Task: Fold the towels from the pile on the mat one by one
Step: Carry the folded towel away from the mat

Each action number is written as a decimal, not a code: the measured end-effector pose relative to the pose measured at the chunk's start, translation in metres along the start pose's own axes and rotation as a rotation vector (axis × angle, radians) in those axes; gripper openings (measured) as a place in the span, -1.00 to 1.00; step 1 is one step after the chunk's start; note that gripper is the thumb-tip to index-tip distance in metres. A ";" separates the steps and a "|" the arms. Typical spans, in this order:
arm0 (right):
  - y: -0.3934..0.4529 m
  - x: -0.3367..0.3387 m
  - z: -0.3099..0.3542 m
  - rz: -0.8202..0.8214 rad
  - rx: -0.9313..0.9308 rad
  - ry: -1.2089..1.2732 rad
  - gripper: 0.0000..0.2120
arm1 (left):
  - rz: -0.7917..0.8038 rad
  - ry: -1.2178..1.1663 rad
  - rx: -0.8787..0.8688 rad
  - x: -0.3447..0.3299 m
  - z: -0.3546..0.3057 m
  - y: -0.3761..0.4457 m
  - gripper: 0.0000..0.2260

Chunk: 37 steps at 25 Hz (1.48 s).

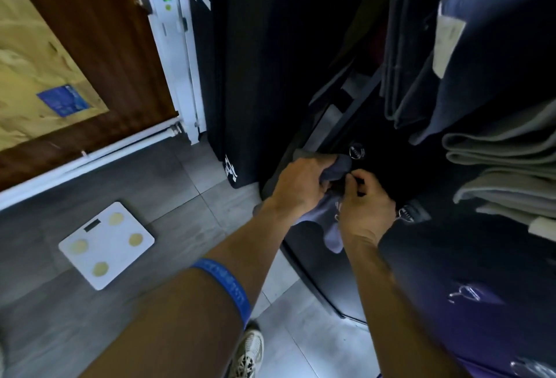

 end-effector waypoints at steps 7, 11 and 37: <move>0.007 -0.001 0.014 -0.013 0.046 -0.092 -0.82 | -0.016 0.072 0.034 0.002 -0.005 0.004 -0.69; 0.004 0.006 0.022 0.069 0.093 -0.248 -0.80 | 0.020 0.136 0.137 0.001 0.000 0.006 -0.90; -0.233 0.147 0.035 0.778 0.163 -0.294 -0.34 | -0.117 0.076 0.464 0.213 0.043 -0.266 -0.52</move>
Point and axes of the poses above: each hand's wrist, its own y-axis towards the middle knuckle, its own x-axis out of the back of the hand, z = x × y, the point moved 3 cm from there along y, towards the middle knuckle, and after that the axes turned 14 degrees about -z, right-handed, at the moved point
